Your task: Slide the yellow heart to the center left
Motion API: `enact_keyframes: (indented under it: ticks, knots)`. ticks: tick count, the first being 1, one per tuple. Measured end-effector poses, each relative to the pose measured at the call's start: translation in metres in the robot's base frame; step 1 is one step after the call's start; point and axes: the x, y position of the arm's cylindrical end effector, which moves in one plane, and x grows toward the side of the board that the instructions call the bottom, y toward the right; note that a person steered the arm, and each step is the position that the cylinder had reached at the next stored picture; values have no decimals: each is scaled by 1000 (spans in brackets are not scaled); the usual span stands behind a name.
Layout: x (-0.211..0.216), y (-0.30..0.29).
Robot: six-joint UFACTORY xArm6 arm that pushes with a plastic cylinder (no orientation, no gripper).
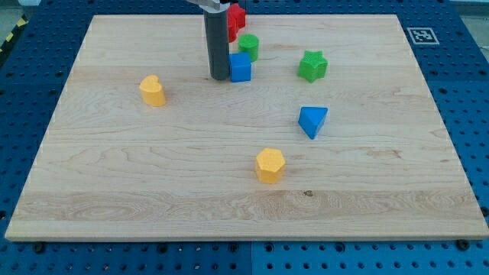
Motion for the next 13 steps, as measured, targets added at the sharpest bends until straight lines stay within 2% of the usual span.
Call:
enact_keyframes:
  ticks: [1,3,5,9,13]
  knots:
    - [3,-6]
    - [45,-46]
    - [46,-108]
    - [49,-157]
    - [131,61]
